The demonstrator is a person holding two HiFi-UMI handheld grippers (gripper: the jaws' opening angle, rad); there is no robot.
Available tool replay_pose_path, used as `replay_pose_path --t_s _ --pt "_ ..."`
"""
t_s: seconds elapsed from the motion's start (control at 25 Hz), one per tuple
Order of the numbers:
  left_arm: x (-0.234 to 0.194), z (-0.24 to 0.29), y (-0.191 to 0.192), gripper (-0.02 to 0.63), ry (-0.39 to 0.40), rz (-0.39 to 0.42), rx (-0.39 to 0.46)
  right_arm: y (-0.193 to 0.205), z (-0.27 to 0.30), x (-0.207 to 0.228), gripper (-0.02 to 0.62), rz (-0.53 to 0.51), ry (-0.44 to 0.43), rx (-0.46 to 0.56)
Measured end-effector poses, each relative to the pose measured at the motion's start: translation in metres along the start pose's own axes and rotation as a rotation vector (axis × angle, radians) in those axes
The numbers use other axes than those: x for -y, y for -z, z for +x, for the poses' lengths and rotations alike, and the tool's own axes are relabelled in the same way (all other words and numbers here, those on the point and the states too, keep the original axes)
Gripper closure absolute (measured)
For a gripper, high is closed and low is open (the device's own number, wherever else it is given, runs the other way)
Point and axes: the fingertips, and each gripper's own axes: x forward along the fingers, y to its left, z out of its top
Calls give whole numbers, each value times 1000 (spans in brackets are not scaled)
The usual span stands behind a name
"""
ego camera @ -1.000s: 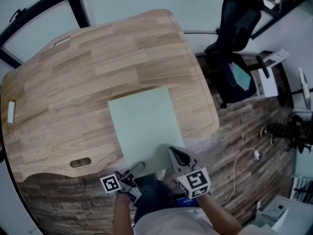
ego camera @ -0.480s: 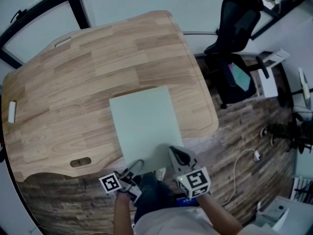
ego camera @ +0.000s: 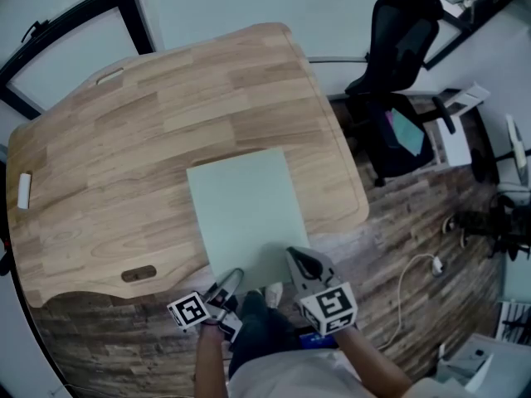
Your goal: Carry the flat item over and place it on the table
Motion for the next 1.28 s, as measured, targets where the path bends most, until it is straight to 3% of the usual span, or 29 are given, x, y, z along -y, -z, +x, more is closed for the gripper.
replay_pose_path --t_s 0.08,0.16,0.44,1.08,1.28 --pt "-13 -7 -6 226 -99 123 -18 -1 -2 -1 603 -2 -1 4" --pt "-12 -8 -9 221 -121 163 -13 -2 -4 -1 603 -4 -3 9" --pt "-2 -2 -10 221 -85 108 53 -7 -8 -1 603 -8 -4 24" --pt "-1 -13 -22 198 -277 206 193 -13 -22 0 603 -24 -9 64" --pt "-2 -20 -26 193 -376 282 255 -13 -28 2 603 -20 -5 75"
